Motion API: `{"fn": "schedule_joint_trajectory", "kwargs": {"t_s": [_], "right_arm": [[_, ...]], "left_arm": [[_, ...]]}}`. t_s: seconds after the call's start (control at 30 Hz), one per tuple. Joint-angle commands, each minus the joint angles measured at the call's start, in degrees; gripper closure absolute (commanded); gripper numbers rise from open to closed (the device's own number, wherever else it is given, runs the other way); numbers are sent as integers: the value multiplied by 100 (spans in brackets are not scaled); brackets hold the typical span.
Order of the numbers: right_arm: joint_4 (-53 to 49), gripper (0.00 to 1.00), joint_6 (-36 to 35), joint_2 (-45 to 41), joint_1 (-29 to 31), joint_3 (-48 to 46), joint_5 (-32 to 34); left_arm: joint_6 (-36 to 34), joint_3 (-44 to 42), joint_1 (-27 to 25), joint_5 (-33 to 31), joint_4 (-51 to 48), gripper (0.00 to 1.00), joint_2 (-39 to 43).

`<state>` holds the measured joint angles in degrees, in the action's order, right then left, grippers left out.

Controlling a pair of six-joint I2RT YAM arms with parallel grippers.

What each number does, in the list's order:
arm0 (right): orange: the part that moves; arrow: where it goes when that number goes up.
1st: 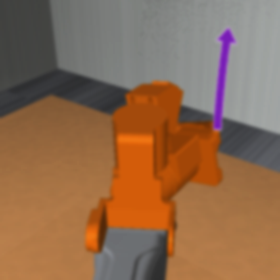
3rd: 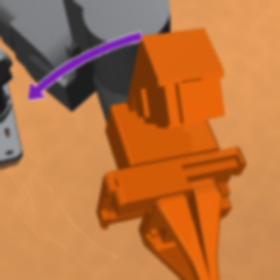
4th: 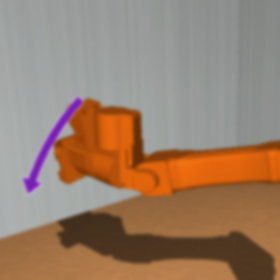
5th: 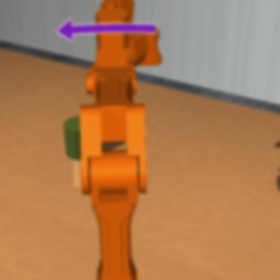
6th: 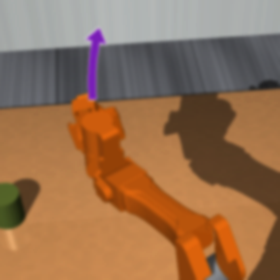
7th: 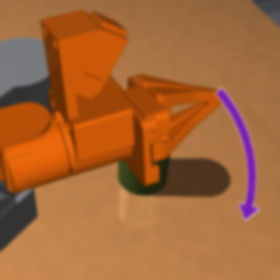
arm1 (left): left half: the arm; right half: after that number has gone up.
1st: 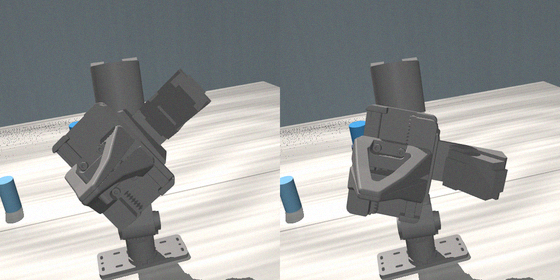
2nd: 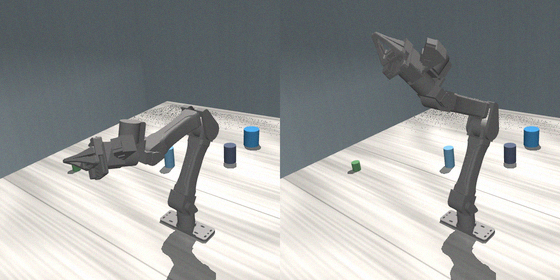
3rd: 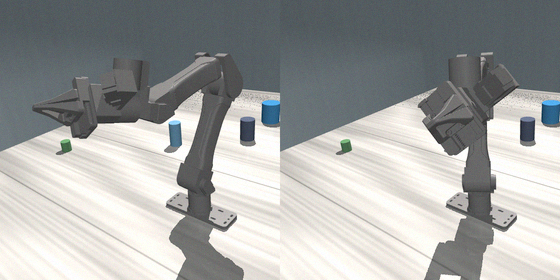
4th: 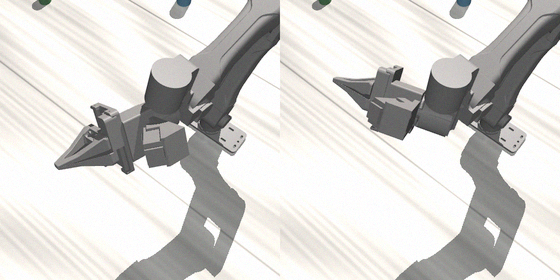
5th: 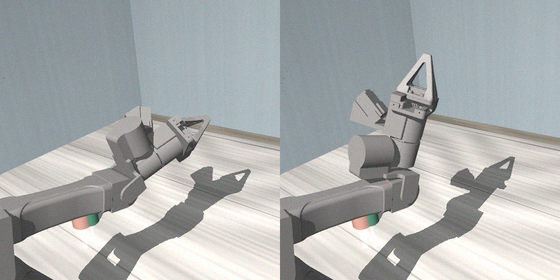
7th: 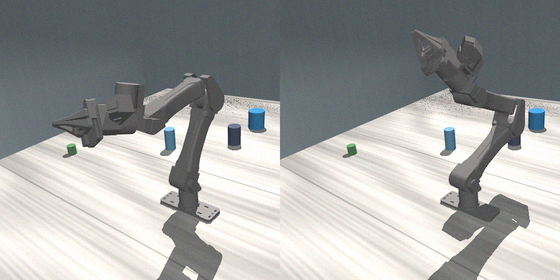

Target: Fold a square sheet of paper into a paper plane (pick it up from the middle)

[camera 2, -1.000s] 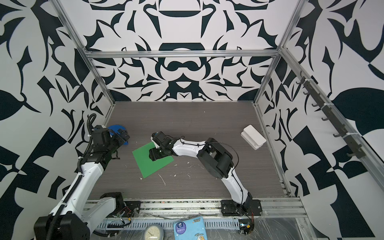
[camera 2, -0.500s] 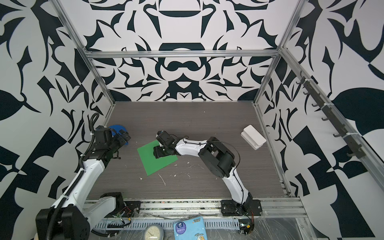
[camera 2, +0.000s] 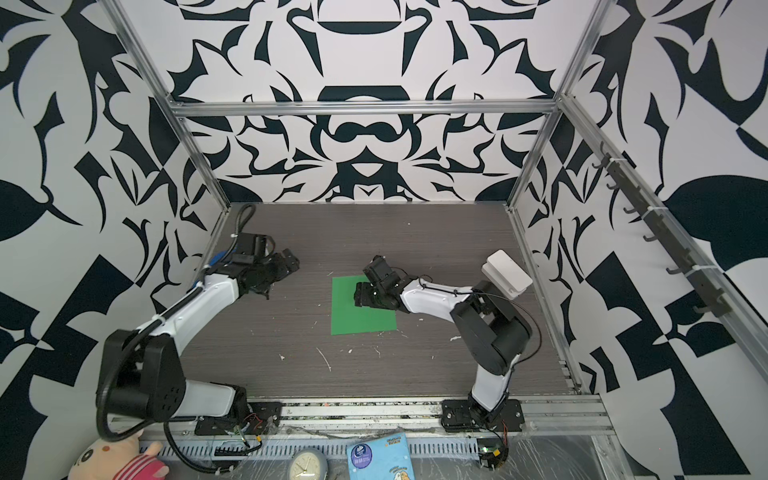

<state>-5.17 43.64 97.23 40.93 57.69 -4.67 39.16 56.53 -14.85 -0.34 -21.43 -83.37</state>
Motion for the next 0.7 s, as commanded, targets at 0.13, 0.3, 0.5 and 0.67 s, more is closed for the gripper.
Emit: {"fn": "schedule_joint_trajectory", "kwargs": {"t_s": [0.13,0.3,0.5,0.67], "right_arm": [[-854,16,-229,-1344,-882,-327,720],[-1393,11,-557,-1923,-1427,-635,1388],[-1507,9,-891,-2232,-1726,-849,1521],[-1354,9,-954,-2237,-1773,-965,1355]], "left_arm": [[408,1697,-1883,-741,-2074,1,-1401],[805,2530,-2805,-1217,-2498,1,-2259],[1215,3153,-3066,-707,-2746,0,-3188],[1210,3487,-3063,-467,-2858,0,-3658]]}}
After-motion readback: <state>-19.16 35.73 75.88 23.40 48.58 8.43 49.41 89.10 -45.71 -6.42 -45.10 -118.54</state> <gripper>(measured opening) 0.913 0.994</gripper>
